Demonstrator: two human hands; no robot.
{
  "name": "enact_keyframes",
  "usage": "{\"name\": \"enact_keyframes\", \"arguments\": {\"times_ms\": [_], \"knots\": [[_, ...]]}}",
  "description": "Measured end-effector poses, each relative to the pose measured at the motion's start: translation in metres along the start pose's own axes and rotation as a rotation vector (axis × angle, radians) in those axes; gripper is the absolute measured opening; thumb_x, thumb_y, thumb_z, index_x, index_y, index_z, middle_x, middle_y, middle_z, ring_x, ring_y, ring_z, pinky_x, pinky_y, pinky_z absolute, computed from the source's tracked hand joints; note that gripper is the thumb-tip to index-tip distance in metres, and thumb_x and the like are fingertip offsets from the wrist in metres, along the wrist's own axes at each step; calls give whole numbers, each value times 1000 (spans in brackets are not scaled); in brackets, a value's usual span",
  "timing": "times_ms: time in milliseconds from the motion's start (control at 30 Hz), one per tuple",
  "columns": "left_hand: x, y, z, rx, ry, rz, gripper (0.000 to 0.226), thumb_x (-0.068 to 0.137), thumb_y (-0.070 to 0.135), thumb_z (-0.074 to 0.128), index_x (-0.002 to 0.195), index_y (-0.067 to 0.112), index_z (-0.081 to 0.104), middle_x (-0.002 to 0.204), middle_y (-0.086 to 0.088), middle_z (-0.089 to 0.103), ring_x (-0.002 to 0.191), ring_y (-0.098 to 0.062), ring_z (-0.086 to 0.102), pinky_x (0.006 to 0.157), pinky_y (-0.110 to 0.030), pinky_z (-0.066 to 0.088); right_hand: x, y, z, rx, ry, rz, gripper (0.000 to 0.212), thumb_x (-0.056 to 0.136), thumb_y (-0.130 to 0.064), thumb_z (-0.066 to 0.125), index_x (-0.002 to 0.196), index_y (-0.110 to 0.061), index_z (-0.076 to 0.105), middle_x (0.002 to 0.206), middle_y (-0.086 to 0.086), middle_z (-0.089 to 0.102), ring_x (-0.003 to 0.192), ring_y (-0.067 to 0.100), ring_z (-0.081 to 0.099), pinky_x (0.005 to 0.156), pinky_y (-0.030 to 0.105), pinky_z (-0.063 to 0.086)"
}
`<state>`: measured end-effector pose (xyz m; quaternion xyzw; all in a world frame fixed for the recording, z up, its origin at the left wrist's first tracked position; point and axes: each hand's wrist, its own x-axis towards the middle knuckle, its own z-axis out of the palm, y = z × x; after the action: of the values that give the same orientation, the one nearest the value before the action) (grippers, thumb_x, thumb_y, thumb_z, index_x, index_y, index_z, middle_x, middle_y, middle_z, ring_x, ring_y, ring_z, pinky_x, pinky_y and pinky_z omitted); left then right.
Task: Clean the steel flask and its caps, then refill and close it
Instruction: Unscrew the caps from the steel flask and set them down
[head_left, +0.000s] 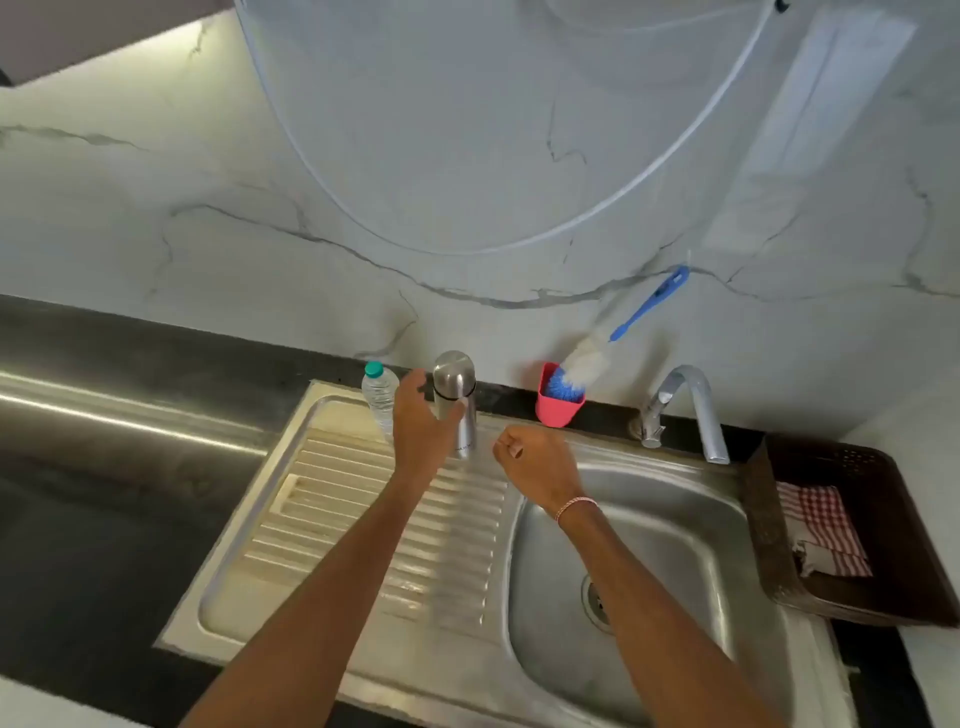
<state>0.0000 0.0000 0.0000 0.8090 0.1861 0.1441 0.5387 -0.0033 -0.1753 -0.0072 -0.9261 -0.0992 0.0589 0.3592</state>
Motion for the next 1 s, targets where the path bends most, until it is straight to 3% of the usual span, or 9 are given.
{"name": "enact_keyframes", "arguments": {"times_ms": [167,333,533,600,667,733,833,933,1000], "knots": [[38,3,13,47,-139,33,76,79,22,89,142,17,48,124,3,59,109,-15,58,85,-11,45,9,8,7,42,11,47,21,94,-29,68,74,-29,63,67,-13,62,64,4,59,59,18,43],[52,-2,17,136,-80,79,68,73,29,93,130,15,60,106,7,65,96,-16,65,79,-20,50,6,22,10,45,10,102,20,96,-32,66,77,-29,62,70,-17,59,66,1,57,64,18,45],[39,11,9,178,-85,199,61,65,41,96,116,19,70,93,15,68,77,-2,64,70,-9,49,-1,30,5,199,52,143,10,94,-33,72,93,-23,69,91,-12,71,82,3,65,79,26,58],[28,25,5,137,-134,234,56,63,39,97,109,20,73,89,17,71,76,2,66,69,-8,50,-8,30,-4,321,40,151,31,87,-40,79,112,-27,66,108,-15,69,96,1,65,82,22,56],[18,47,-2,53,-225,277,50,62,34,99,105,22,75,87,15,75,76,0,69,68,-14,53,-17,25,-17,429,-16,152,66,77,-50,85,133,-31,55,124,-15,64,110,2,62,87,20,52],[5,72,-9,-24,-337,287,45,62,30,100,100,25,77,83,12,77,76,-4,72,67,-23,58,-31,20,-33,538,-99,125,86,67,-55,89,140,-36,48,129,-13,63,116,5,62,95,29,54],[-20,109,-13,-188,-476,217,44,59,38,95,95,22,79,84,1,78,81,-22,75,74,-44,62,-61,13,-60,719,-219,97,83,63,-42,92,136,-31,54,126,-3,69,113,17,68,101,44,55],[-53,145,-10,-408,-636,147,42,61,34,88,93,11,73,84,-3,77,80,-21,74,73,-38,58,-97,4,-81,1014,-388,46,71,70,-19,86,133,-10,56,116,19,71,101,38,69,94,53,55],[-76,162,-2,-608,-833,69,42,69,21,81,96,-3,61,89,-16,74,82,-31,73,81,-40,56,-119,-4,-88,1211,-569,-30,61,75,-8,76,130,-1,52,106,31,63,88,40,63,85,53,53]]}}
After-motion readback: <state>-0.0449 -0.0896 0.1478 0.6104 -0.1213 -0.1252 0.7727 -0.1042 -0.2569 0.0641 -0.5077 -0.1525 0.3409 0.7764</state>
